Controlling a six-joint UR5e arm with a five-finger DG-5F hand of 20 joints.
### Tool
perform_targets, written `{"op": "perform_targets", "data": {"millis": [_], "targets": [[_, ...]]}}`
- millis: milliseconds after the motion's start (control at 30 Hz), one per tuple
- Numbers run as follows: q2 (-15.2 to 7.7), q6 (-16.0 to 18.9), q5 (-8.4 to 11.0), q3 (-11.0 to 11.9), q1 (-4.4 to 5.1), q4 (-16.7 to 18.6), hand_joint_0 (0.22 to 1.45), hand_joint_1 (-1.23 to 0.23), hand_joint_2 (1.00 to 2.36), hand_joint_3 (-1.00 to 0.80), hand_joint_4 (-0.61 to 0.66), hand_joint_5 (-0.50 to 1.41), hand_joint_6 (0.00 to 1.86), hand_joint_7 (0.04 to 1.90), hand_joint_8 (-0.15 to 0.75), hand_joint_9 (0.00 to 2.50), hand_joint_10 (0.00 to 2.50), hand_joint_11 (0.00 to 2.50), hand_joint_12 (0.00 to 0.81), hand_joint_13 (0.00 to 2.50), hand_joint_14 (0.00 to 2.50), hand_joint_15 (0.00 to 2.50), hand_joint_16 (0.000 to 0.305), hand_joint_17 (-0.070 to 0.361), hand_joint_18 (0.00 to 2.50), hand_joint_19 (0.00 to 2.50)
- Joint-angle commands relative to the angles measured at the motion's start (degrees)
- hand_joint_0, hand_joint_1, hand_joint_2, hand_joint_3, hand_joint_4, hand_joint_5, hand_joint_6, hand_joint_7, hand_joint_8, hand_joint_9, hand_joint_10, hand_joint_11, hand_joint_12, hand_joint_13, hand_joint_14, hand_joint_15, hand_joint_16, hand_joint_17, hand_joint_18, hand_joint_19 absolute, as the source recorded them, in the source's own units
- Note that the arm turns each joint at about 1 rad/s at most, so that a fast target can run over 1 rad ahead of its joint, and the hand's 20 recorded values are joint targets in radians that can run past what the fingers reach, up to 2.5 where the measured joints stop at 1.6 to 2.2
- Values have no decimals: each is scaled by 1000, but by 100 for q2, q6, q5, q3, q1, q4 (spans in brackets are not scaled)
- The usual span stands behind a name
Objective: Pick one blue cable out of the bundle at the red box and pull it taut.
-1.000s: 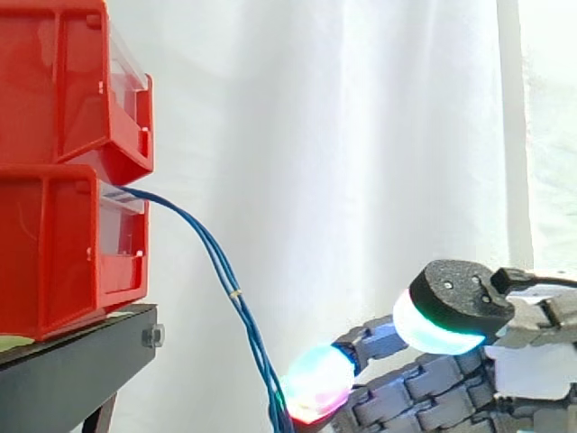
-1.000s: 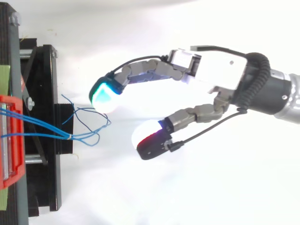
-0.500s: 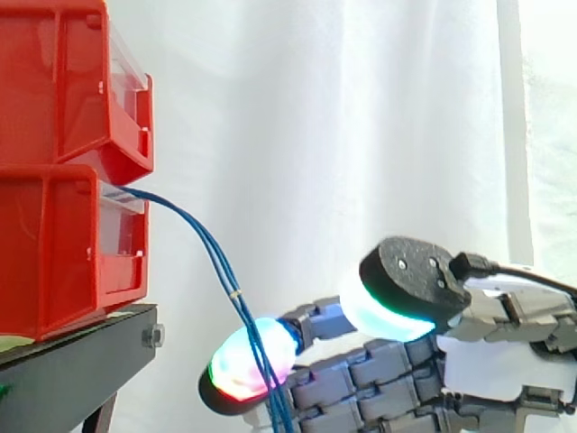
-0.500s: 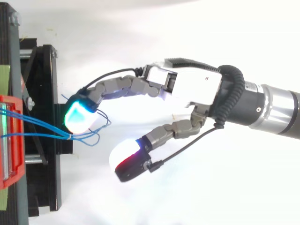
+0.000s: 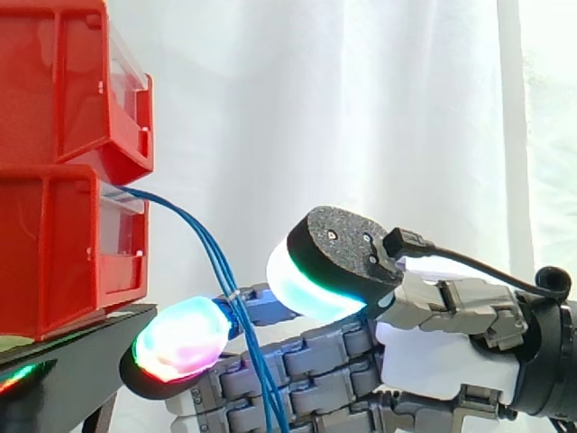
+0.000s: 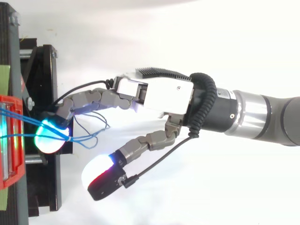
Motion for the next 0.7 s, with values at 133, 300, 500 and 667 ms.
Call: {"op": "perform_targets", "data": {"millis": [133,300,500,667], "targets": [[-22,77,-45,26,-44,5,536,-710,1000,-500,350,-99,503,854,325,567,0,4,353,537,2,89,53,119,378,152],[-22,138,-54,26,-62,5,549,-705,1000,-500,316,-101,503,897,321,568,0,17,350,549,3,100,52,117,387,151],[-13,296,-36,26,-106,5,554,-711,1000,-500,283,-106,503,958,320,565,0,41,348,548,2,99,52,116,387,159],[-22,446,-54,26,-194,-39,557,-716,1001,-500,251,-104,502,1021,320,561,0,59,349,551,3,103,52,116,397,165]]}}
